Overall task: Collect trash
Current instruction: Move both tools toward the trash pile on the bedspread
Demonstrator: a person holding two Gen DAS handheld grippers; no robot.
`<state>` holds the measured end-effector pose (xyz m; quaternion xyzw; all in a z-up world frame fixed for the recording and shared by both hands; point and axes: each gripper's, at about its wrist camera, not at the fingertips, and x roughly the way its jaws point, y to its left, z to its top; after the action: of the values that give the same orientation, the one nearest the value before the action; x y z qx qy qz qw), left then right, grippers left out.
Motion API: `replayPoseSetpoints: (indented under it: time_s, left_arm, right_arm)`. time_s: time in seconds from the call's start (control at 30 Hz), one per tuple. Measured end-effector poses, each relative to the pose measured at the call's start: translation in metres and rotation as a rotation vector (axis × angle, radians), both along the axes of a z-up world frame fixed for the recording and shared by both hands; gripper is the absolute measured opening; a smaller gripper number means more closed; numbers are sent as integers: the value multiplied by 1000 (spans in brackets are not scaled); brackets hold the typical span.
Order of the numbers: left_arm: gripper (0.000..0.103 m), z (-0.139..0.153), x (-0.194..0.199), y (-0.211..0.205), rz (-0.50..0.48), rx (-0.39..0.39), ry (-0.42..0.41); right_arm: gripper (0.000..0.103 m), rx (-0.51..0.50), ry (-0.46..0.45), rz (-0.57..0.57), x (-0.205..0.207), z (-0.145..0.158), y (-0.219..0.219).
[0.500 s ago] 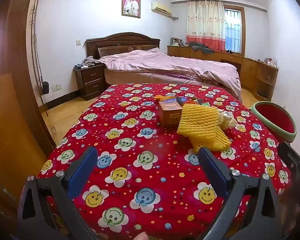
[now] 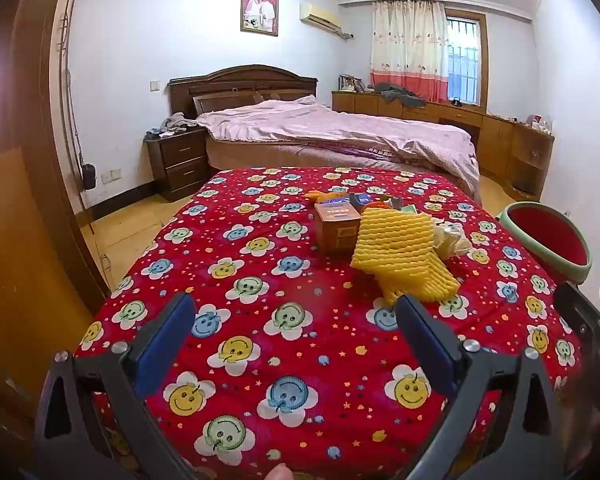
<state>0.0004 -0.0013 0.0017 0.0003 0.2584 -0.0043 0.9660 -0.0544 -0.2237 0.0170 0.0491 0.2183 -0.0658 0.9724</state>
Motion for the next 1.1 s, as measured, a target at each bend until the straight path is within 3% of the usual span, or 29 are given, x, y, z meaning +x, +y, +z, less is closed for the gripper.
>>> replayPoseSetpoints:
  time_s: [1.1]
  left_arm:
    - [99,13,19,16,35,-21,1]
  right_arm:
    - [103,17,23,15,13,13,-12]
